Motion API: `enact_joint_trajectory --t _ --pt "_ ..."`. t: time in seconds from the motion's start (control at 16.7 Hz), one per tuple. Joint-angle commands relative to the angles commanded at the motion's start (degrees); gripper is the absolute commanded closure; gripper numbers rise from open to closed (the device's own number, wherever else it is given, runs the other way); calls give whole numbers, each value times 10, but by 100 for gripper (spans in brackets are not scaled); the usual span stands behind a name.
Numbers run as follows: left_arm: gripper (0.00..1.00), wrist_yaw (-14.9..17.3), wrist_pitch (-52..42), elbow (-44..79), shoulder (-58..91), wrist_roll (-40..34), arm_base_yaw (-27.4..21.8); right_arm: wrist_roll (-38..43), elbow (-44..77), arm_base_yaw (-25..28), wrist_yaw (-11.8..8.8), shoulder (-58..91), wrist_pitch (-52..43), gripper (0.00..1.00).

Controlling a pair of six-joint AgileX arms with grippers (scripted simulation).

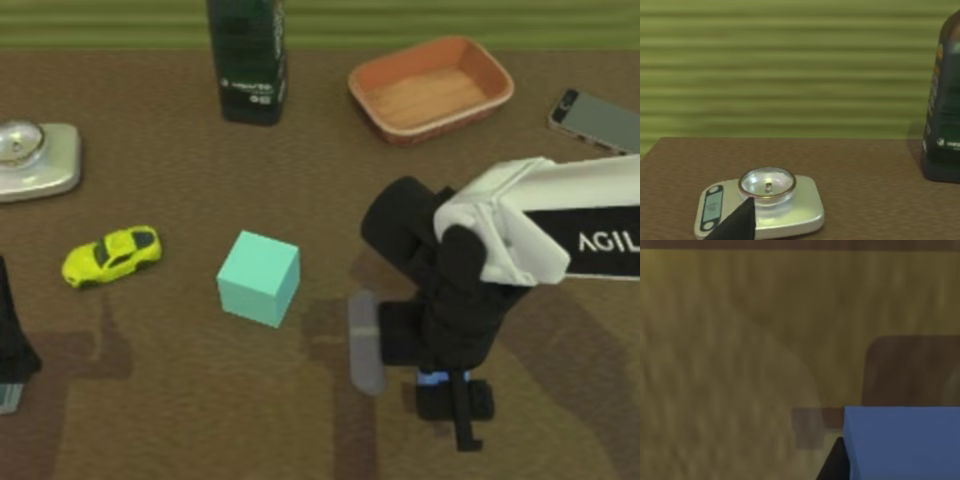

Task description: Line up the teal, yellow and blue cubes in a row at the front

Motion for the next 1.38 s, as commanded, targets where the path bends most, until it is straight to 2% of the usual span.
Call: enact_joint_trajectory --t 0.42,1.02,1.38 --pt "0 0 0 0 0 0 0 0 0 0 0 0 0 2" --pt "0 0 0 0 0 0 0 -1 2 0 0 -1 -2 0" --pt "0 0 0 0 0 0 0 -4 65 2 -1 -44 -116 0"
